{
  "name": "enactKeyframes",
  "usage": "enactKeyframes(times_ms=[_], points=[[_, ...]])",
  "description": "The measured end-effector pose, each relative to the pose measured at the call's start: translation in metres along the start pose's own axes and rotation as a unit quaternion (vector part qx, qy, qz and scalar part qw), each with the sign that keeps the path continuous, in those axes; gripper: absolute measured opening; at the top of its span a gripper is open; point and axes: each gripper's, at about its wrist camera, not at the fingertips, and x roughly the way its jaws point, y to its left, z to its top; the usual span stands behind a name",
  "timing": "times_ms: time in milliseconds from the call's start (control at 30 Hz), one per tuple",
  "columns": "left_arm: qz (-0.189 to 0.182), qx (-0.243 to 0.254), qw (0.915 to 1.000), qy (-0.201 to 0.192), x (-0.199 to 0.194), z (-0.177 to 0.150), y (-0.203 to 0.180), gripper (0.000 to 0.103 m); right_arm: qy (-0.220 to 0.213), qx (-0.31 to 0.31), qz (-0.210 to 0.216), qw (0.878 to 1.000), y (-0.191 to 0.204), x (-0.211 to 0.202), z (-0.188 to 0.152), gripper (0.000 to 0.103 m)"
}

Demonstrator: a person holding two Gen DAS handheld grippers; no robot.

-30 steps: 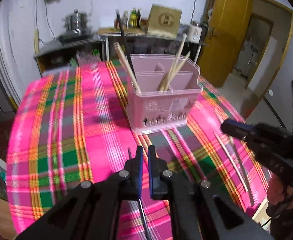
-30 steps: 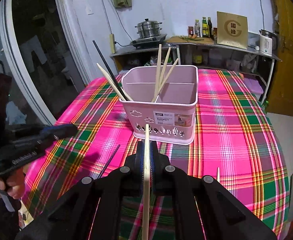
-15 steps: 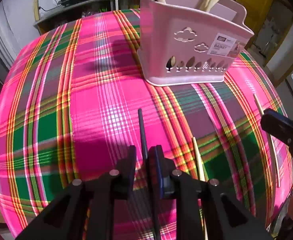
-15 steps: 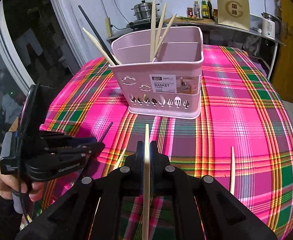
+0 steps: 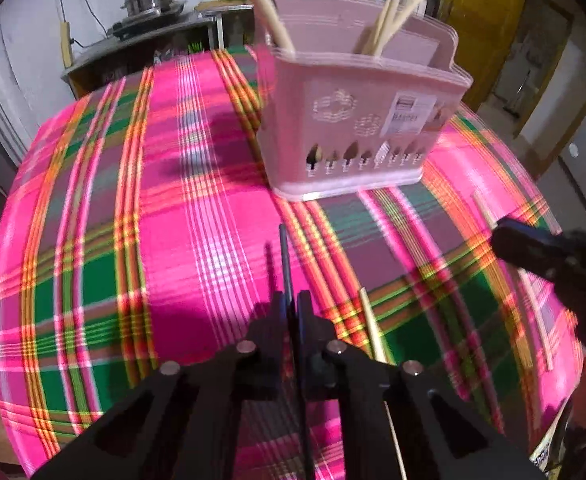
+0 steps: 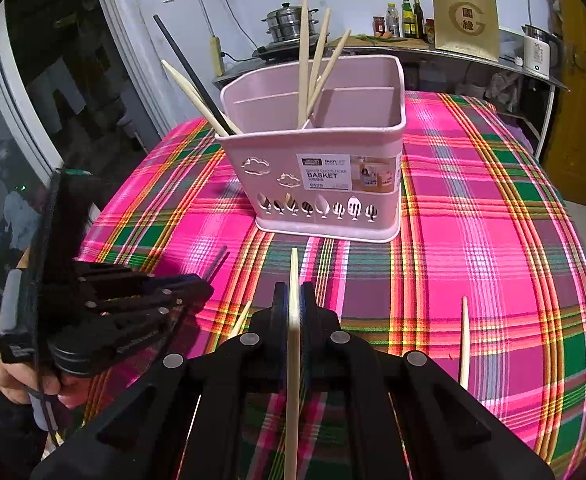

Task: Organize utensils
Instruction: 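Lift both held chopsticks up toward the pink basket, then carry both chopsticks over the pink basket and lower them in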

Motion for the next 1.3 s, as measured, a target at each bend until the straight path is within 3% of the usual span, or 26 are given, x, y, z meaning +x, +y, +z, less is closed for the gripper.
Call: enactKeyframes(times_ms=[400,600,933,1300], points=[[-0.025,-0.009,0.9927,-0.117,-0.105,0.011,0.010,0.006,-0.043,0.000,0.005,0.999,0.002,-0.033,0.013,0.005],[-0.031,-0.002,0.9878,-0.152,-0.133,0.011,0.009,0.006,-0.072,-0.004,0.014,0.997,0.007,-0.052,0.019,0.005],[-0.036,0.003,0.9867,-0.159,-0.141,0.010,0.004,0.005,-0.102,-0.005,0.032,0.994,0.007,-0.067,0.026,0.005],[-0.043,0.007,0.9868,-0.156,-0.136,0.012,-0.004,0.006,-0.107,0.000,0.053,0.993,0.003,-0.067,0.026,0.005]])
